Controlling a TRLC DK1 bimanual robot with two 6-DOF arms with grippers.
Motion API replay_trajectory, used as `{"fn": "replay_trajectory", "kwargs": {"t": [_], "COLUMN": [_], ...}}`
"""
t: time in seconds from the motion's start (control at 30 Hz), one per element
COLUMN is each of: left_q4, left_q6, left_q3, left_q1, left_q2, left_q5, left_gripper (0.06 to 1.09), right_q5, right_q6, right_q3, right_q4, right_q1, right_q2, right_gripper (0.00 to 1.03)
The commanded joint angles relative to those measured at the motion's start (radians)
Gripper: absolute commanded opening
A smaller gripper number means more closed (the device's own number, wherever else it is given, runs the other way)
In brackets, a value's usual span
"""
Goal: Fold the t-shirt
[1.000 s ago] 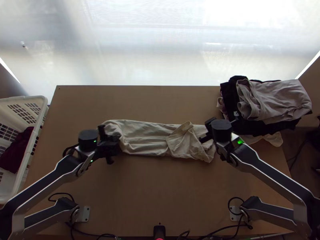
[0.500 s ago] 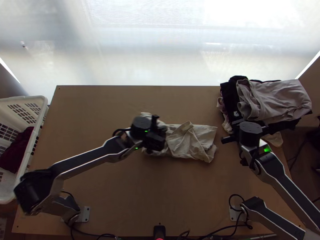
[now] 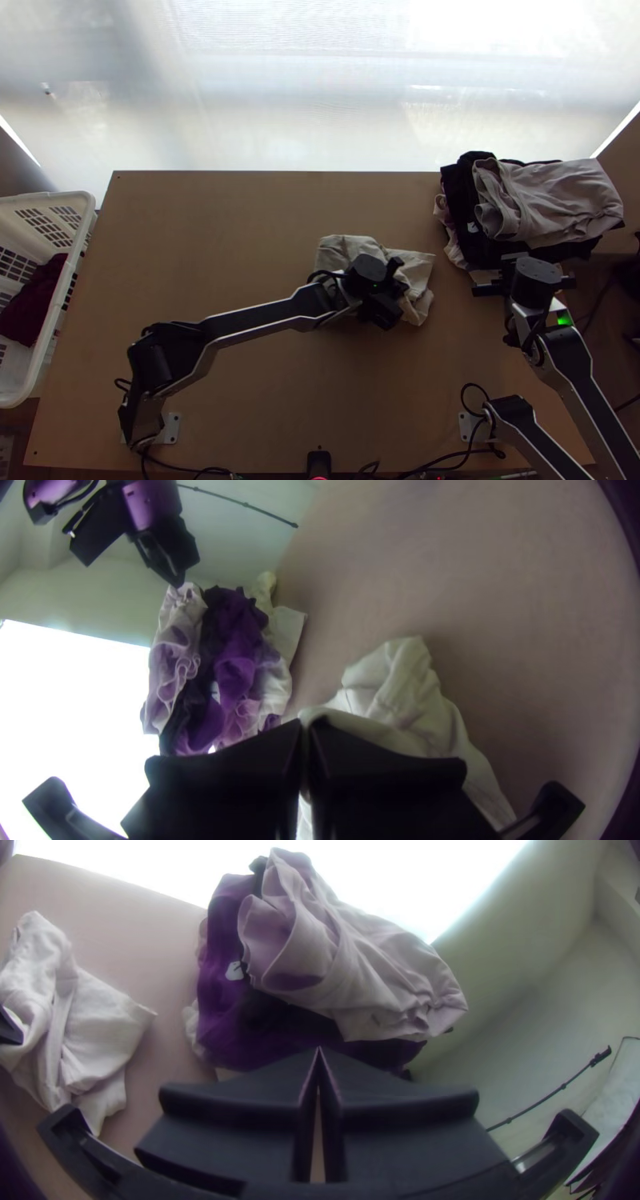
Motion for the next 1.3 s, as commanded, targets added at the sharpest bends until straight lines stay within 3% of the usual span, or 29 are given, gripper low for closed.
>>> {"fn": "replay_trajectory", "kwargs": {"t": [0.0,0.17,0.33,0.37,0.4,0.47,0.5,0.63,0.8,0.97,1.13,1.27], "left_q4": [0.002,0.029,0.05,0.05,0.055,0.093,0.093,0.059,-0.18,-0.315,-0.462,-0.493], "left_q6": [0.042,0.04,0.034,0.034,0.039,0.033,0.033,0.034,-0.003,-0.023,-0.122,-0.165], "left_q3": [0.15,0.174,0.173,0.173,0.174,0.188,0.202,0.216,0.208,0.156,0.197,0.222], "left_q1": [-0.044,-0.059,-0.05,-0.041,-0.038,-0.034,-0.034,-0.027,0.005,0.038,0.044,0.027], "left_q2": [0.112,0.171,0.255,0.269,0.284,0.312,0.324,0.312,0.212,0.111,0.071,0.06], "left_q5": [0.033,0.042,0.039,0.039,0.033,-0.001,-0.017,-0.05,-0.047,-0.04,-0.04,-0.04], "left_gripper": [0.09,0.1,0.13,0.2,0.37,0.92,1.05,1.05,1.05,1.05,1.05,1.05], "right_q5": [-0.008,-0.046,-0.054,-0.055,-0.055,-0.057,-0.057,-0.058,-0.063,-0.063,-0.066,-0.069], "right_q6": [0.003,0.01,0.033,0.036,0.04,0.048,0.054,0.057,0.057,0.051,0.048,0.048], "right_q3": [-0.016,-0.038,-0.056,-0.056,-0.056,-0.056,-0.058,-0.059,-0.055,-0.055,-0.059,-0.058], "right_q4": [-0.019,-0.018,-0.016,-0.016,-0.015,-0.015,-0.013,-0.009,-0.01,-0.013,-0.013,-0.013], "right_q1": [-0.064,-0.133,-0.128,-0.119,-0.111,-0.103,-0.103,-0.096,-0.085,-0.074,-0.068,-0.05], "right_q2": [-0.042,-0.042,-0.039,-0.038,-0.038,-0.032,-0.028,-0.015,-0.015,-0.016,-0.016,-0.013], "right_gripper": [0.02,0.02,0.02,0.02,0.02,0.02,0.02,0.02,0.02,0.02,0.02,0.02]}}
